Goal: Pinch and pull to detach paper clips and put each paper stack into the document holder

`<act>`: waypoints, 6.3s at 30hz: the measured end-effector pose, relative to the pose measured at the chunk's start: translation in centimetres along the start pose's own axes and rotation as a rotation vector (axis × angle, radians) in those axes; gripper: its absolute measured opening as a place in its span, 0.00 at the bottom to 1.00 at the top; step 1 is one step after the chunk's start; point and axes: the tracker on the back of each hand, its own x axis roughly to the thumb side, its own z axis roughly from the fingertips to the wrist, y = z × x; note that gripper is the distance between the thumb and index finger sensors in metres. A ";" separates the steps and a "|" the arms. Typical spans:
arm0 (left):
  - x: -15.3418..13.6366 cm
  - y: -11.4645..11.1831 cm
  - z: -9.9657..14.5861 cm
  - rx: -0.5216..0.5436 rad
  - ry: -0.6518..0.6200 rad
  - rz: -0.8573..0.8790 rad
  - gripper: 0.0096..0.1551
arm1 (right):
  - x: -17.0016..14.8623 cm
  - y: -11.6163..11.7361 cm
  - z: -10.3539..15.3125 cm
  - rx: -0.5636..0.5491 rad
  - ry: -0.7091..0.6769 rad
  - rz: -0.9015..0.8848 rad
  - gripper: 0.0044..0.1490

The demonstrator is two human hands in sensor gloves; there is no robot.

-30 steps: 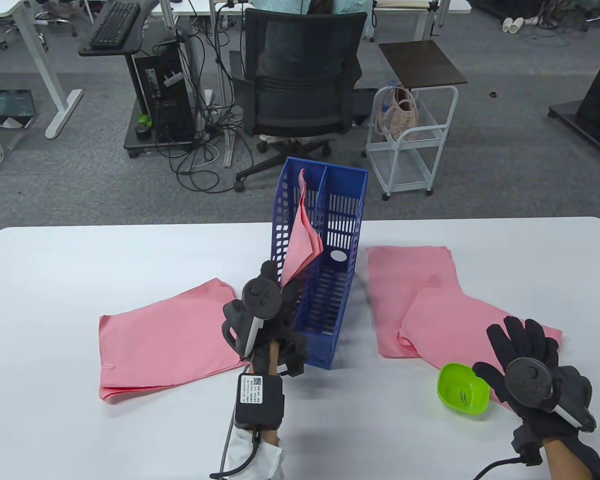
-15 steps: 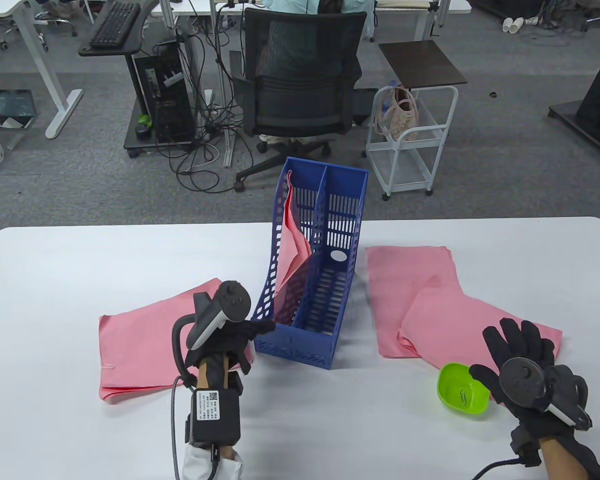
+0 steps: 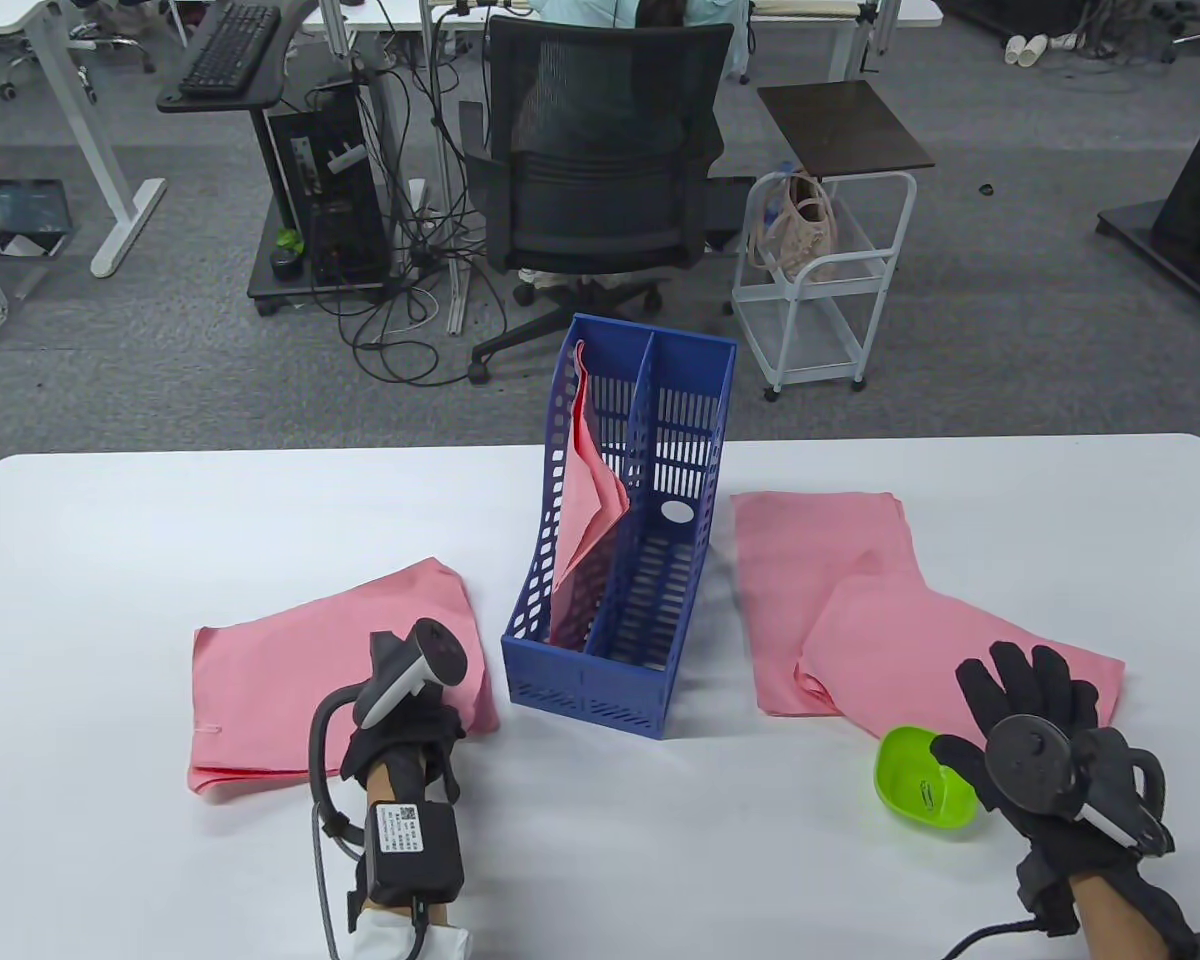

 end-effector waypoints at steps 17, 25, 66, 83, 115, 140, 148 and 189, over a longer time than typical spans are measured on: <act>1.5 -2.4 0.9 0.048 0.067 -0.294 0.56 | 0.3 0.4 -0.1 0.021 -0.004 0.023 0.51; 1.6 -2.8 1.8 0.195 0.044 -0.379 0.33 | 0.4 0.6 0.0 0.035 -0.004 0.037 0.51; -8.9 8.6 24.3 1.484 -0.378 0.755 0.24 | 2.2 0.2 0.0 -0.031 -0.109 0.051 0.51; -2.9 8.5 23.5 0.985 -1.075 1.187 0.24 | 10.7 -9.0 1.9 -0.647 -0.558 -0.839 0.55; -0.8 8.3 23.5 1.076 -0.888 0.700 0.54 | 9.0 -9.4 2.2 -0.677 -0.552 -0.878 0.23; 9.3 5.1 21.0 0.420 -0.892 -0.135 0.23 | 14.0 -7.6 2.3 -0.308 -0.665 -0.293 0.23; 9.2 5.2 21.1 0.425 -0.900 -0.125 0.22 | 13.6 -7.9 2.2 -0.252 -0.624 -0.178 0.22; 0.7 9.0 24.1 0.742 -0.693 0.075 0.22 | 3.0 -1.1 -4.5 0.213 0.106 0.016 0.48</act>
